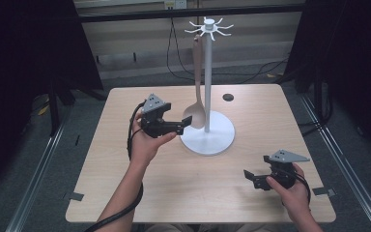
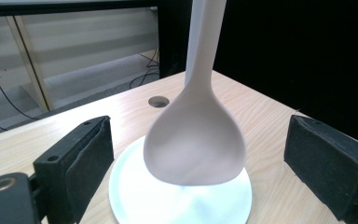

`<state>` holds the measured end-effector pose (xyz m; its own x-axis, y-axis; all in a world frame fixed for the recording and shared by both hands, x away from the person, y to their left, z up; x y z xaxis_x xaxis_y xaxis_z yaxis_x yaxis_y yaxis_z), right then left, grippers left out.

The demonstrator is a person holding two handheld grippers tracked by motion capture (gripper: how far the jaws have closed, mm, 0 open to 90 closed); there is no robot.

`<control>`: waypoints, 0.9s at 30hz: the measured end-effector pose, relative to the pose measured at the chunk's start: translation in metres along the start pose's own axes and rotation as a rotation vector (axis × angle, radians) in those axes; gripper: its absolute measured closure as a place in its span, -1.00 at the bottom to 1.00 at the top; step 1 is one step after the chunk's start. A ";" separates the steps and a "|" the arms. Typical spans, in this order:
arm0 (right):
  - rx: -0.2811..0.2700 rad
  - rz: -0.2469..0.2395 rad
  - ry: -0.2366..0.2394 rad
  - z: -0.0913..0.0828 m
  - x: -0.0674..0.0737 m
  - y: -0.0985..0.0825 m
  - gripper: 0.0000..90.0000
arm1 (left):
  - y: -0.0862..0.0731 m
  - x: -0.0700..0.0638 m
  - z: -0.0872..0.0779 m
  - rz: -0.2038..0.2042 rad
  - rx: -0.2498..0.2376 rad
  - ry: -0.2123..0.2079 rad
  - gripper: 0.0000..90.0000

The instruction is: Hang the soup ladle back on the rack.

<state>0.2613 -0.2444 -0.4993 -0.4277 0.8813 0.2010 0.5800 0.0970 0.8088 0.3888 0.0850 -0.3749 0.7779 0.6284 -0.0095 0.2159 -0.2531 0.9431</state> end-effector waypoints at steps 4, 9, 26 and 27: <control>-0.002 -0.005 0.001 0.001 0.000 0.001 -0.94 | -0.004 0.000 -0.001 -0.006 0.004 0.007 -0.82; 0.001 -0.006 0.001 0.001 0.000 0.001 -0.94 | -0.012 0.001 -0.002 -0.010 0.006 0.000 -0.82; 0.000 -0.013 0.008 0.004 0.003 0.003 -0.94 | -0.048 0.001 -0.008 -0.023 0.037 -0.005 -0.82; 0.000 -0.013 0.008 0.004 0.003 0.003 -0.94 | -0.048 0.001 -0.008 -0.023 0.037 -0.005 -0.82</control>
<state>0.2650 -0.2396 -0.4983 -0.4407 0.8764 0.1944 0.5744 0.1088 0.8113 0.3746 0.1043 -0.4173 0.7756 0.6304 -0.0328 0.2554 -0.2659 0.9296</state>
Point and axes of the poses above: each handheld gripper's, and its own axes: z roughly forward along the jaws, y roughly out of its top, x roughly to its left, the point moved 3 cm from there along z, roughly forward along the jaws, and after that the axes turned 5 degrees about z, right-handed, at the moved point
